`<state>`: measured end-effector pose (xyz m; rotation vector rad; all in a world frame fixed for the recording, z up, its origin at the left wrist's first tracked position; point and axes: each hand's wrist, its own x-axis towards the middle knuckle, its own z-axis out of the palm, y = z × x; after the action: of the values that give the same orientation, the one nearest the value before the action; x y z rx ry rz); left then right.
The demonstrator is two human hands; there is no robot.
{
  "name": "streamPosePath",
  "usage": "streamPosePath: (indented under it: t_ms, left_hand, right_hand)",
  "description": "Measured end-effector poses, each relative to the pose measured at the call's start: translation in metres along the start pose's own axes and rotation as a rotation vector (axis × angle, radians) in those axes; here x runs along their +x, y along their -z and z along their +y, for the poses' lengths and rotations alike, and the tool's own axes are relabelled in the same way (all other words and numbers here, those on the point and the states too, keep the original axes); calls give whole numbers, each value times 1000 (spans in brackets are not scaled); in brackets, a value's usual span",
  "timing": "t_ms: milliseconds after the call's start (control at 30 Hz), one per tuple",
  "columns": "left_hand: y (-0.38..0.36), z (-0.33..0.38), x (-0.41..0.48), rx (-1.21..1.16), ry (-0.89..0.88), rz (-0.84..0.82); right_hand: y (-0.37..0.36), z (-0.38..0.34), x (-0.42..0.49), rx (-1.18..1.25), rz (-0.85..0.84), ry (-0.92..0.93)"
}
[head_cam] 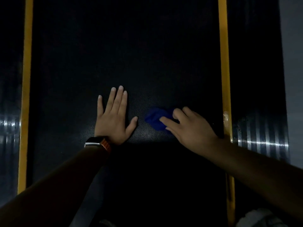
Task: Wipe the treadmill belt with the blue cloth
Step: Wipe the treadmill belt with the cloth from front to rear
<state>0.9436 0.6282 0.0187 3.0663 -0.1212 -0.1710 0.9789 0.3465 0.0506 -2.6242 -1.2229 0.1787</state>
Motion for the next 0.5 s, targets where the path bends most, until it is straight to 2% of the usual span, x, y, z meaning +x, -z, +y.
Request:
streamPosePath:
  t_ms: [67, 100, 233, 300, 333, 367, 433, 500]
  left_hand:
    - [0, 1, 0, -5, -5, 5]
    - [0, 1, 0, -8, -7, 10]
    - [1, 2, -2, -26, 0, 24]
    - [1, 2, -2, -31, -8, 28]
    - [1, 2, -2, -30, -9, 28]
    - [1, 1, -2, -28, -9, 30]
    - [1, 1, -1, -29, -8, 28]
    - [1, 1, -1, -27, -6, 24]
  right_hand:
    - [8, 20, 16, -102, -50, 136]
    - [14, 38, 31, -160, -38, 123]
    - [40, 98, 92, -247, 130, -255]
    - [30, 77, 81, -189, 157, -368]
    - [21, 57, 59, -137, 138, -353]
    - [12, 35, 30, -84, 84, -276]
    - [4, 0, -31, -28, -77, 26]
    - [4, 12, -50, -50, -137, 280]
